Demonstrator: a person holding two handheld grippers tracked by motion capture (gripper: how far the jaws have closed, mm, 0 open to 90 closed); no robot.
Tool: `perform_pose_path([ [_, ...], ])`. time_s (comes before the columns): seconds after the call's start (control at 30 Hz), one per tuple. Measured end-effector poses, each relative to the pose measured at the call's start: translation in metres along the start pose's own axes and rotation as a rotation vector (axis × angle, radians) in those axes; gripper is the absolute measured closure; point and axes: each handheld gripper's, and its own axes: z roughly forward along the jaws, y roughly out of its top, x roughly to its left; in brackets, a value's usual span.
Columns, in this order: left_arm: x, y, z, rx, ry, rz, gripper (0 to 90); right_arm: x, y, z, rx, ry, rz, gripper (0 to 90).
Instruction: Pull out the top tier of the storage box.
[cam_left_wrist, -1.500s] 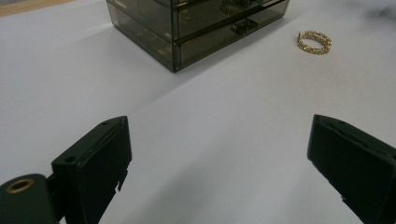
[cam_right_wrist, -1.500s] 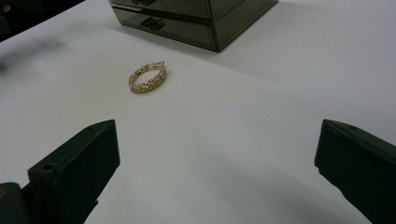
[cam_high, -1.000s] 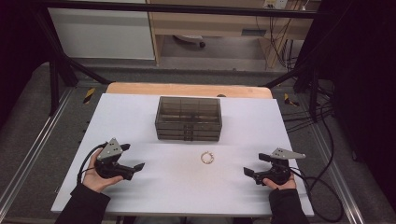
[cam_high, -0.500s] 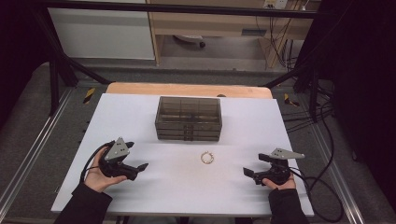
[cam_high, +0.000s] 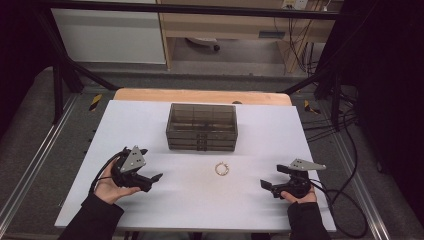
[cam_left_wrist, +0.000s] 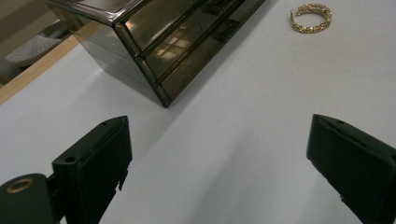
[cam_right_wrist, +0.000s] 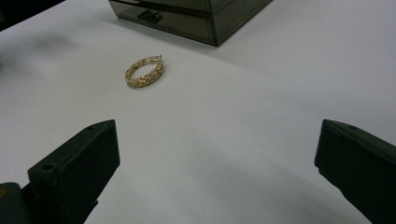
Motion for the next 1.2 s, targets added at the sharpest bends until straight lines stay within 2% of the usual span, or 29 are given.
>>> perform_pose_path([
  [0.1, -0.001, 0.002, 0.002, 0.0, 0.003, 0.008, 6.5, 0.0, 0.0, 0.0, -0.001, 0.0, -0.001, 0.7],
  [0.17, -0.003, 0.006, 0.005, 0.015, 0.015, 0.04, 6.3, 0.0, 0.0, 0.0, -0.002, -0.001, -0.001, 0.7],
  [0.5, -0.008, 0.017, 0.014, 0.033, 0.039, 0.101, 6.0, 0.0, 0.0, 0.0, -0.003, -0.001, 0.0, 0.7],
  [0.6, -0.011, 0.022, 0.018, 0.041, 0.044, 0.131, 5.9, 0.0, 0.0, 0.0, -0.002, -0.001, -0.002, 0.7],
  [0.9, -0.015, 0.031, 0.024, 0.055, 0.063, 0.176, 5.9, 0.0, 0.0, 0.0, 0.0, -0.001, -0.003, 0.7],
  [1.2, -0.021, 0.043, 0.03, 0.07, 0.101, 0.257, 5.9, 0.0, 0.0, 0.0, -0.002, -0.002, -0.003, 0.7],
])
